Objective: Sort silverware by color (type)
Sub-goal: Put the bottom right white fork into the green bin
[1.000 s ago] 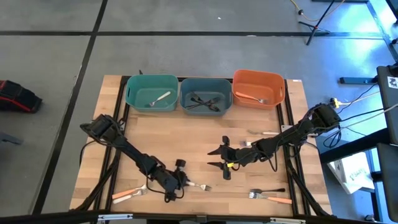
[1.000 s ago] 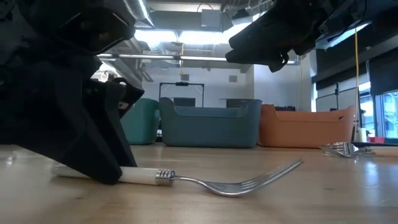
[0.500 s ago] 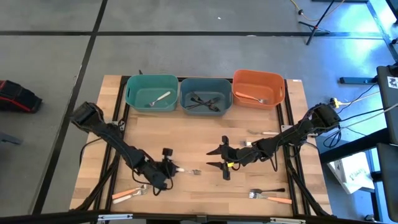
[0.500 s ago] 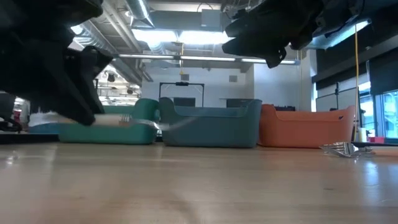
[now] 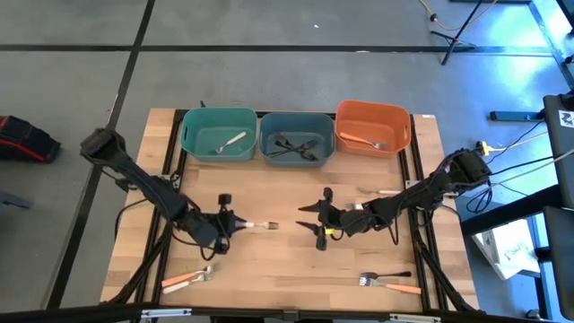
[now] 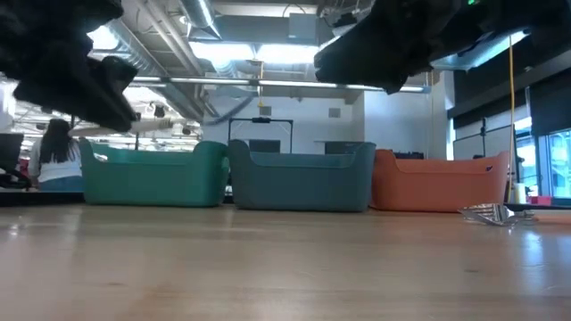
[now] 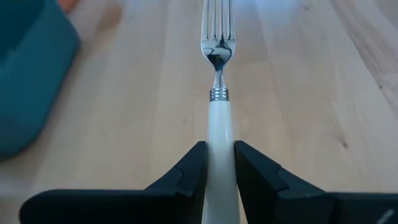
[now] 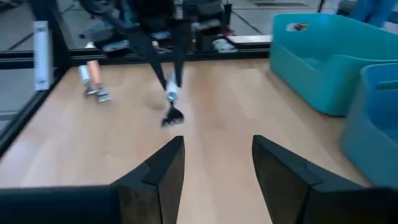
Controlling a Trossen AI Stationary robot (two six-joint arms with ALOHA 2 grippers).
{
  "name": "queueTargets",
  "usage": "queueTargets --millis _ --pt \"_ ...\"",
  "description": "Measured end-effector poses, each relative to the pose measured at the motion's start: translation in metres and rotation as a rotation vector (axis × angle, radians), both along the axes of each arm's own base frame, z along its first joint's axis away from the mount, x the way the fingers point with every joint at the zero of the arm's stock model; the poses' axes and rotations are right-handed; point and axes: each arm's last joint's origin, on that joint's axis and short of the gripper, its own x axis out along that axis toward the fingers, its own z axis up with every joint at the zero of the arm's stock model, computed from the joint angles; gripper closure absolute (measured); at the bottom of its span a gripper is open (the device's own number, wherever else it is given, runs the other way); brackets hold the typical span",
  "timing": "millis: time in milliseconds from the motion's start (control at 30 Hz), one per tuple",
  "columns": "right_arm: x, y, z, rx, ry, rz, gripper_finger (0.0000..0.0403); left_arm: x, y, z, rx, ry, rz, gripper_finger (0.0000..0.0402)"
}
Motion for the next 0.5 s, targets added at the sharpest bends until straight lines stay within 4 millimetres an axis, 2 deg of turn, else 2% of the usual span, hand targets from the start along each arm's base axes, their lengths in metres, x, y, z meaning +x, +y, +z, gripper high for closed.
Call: queueTargets --millis 133,267,500 --pt "0.006 -0.017 0.000 0.007 0.001 -0.038 0.0226 0.000 0.016 0.017 0.033 -0.032 0.020 0.0330" --pt "0.011 -0.031 0.000 0.027 0.006 -0.042 0.0226 -0.002 0.038 0.041 -0.002 -0.011 0.065 0.0330" --pt "0.015 -0.047 0.000 0.012 0.011 -0.064 0.0226 -0.022 0.081 0.084 0.008 0.115 0.239 0.0329"
